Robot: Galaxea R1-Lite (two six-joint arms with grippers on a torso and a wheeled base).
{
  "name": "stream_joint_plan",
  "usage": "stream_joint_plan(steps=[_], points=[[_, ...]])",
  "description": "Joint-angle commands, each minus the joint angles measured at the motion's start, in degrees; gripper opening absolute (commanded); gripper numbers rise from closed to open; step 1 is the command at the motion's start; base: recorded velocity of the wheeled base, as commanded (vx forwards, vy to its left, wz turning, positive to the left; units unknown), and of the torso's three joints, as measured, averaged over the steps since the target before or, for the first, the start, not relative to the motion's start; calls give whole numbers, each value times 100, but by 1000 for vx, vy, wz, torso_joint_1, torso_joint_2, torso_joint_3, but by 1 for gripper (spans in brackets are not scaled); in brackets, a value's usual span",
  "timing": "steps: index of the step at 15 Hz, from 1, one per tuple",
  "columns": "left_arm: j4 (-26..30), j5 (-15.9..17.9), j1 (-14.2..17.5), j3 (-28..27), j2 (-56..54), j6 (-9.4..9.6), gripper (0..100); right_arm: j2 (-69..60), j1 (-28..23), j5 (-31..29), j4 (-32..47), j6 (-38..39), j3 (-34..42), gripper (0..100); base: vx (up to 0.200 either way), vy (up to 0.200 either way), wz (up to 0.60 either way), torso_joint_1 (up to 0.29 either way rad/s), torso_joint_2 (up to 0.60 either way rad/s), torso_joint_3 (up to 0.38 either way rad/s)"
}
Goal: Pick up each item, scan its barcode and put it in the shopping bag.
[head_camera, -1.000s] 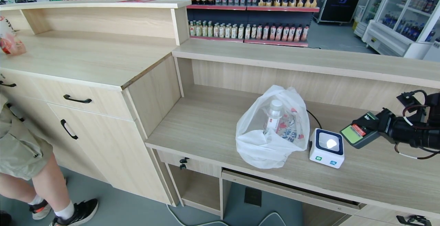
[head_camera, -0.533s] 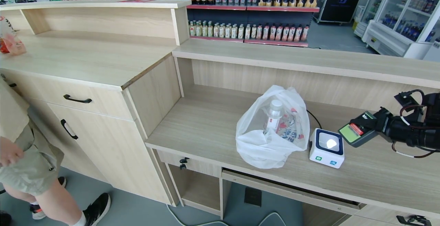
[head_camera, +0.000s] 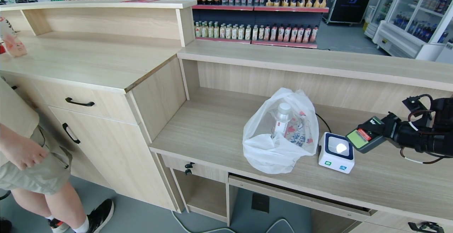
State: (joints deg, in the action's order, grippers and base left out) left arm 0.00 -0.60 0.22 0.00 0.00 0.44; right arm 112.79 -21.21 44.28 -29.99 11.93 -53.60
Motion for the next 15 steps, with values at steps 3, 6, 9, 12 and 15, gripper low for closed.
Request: stream_joint_plan(steps=[3,6,9,12,15], points=[[0,-2,4,0,0,0,0,33,3,2,-33,2,16,0,0,0,0,0,0,0],[0,-2,4,0,0,0,0,50,-6,2,-33,11,8,0,0,0,0,0,0,0],[0,-2,4,0,0,0,0,50,3,2,-33,19,-10,0,0,0,0,0,0,0],[0,-2,4,0,0,0,0,-424,-6,-288,-156,-25,16,0,0,0,0,0,0,0],[0,-2,4,0,0,0,0,-1426,12,-2266,-165,-631,219,0,0,0,0,0,0,0]])
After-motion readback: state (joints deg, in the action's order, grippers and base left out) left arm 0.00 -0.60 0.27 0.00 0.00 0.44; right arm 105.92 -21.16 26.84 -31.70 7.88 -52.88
